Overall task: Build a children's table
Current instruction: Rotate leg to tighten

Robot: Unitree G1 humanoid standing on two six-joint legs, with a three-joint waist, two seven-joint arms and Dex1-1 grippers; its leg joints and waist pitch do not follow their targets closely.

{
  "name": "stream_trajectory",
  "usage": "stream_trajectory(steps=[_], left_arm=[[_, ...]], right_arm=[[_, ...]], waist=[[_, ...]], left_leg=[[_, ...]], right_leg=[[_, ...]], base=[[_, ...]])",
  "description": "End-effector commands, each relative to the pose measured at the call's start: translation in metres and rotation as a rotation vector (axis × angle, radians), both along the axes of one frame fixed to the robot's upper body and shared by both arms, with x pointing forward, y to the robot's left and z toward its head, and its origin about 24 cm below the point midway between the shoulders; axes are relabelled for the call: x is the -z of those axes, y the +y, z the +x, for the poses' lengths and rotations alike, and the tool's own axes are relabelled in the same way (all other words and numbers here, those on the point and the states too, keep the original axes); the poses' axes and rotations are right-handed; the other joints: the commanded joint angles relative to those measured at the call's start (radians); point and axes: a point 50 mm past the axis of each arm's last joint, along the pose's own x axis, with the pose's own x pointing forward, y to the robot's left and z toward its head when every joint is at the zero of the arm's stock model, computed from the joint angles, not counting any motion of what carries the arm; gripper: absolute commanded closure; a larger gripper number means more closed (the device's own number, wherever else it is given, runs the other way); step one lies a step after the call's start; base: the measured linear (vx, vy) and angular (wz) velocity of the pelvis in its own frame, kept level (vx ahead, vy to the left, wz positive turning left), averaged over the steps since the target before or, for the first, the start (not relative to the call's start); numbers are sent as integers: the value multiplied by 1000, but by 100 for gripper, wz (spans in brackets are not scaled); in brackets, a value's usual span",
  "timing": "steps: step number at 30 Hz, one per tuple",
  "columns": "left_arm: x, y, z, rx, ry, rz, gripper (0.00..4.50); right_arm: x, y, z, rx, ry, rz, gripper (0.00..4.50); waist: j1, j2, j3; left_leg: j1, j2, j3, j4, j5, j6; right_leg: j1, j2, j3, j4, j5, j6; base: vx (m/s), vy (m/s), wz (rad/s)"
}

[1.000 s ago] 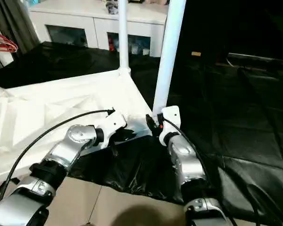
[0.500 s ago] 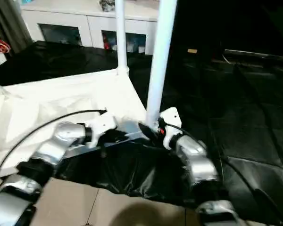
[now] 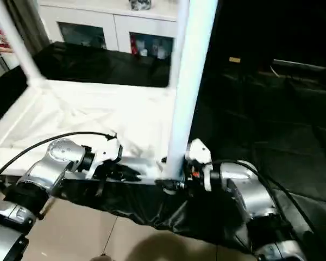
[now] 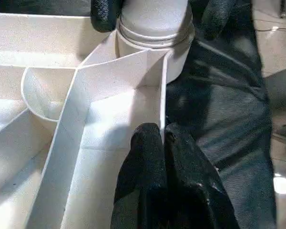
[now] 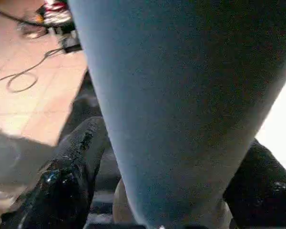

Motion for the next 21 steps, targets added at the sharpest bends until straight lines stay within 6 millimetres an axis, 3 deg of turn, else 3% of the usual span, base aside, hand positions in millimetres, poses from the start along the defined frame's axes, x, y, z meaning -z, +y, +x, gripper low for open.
stream_trajectory(steps=[1,7,9,14,20,21], left_arm=[[-9,-6,7,-12,-37,-24,450],[-11,-5,9,-4,-39,-16,450],[-11,-5,9,-2,-36,-18,450],[-8,-5,8,-19,-39,-26,450],[-5,-7,13,-103,-85,-22,450],[-5,-8,15,-133,-101,-17,450]], right_arm=[[11,20,-19,-182,90,2,96],[11,19,-24,-225,116,-7,138],[11,20,-25,-231,122,-5,155],[13,22,-29,-204,126,11,189],[17,25,-28,-115,106,38,211],[18,27,-27,-74,95,43,213]], waist=[[1,-8,-49],[9,-8,-51],[11,-2,-52],[18,-2,-54],[20,-2,-50],[16,-15,-45]], left_leg=[[-2,16,8,-62,-149,73],[-3,15,8,-58,-134,65],[-2,15,8,-58,-139,60],[-1,14,8,-55,-130,58],[0,16,8,-61,-172,40],[0,15,8,-66,-201,32]], right_leg=[[58,-48,36,-52,-99,-227],[57,-47,36,-48,-78,-222],[57,-46,36,-49,-75,-222],[58,-44,36,-45,-39,-227],[55,-48,37,-54,-119,-207],[55,-47,37,-62,-181,-187]], base=[[0,0,0],[0,0,0],[0,0,0],[0,0,0],[0,0,0],[0,0,0]])
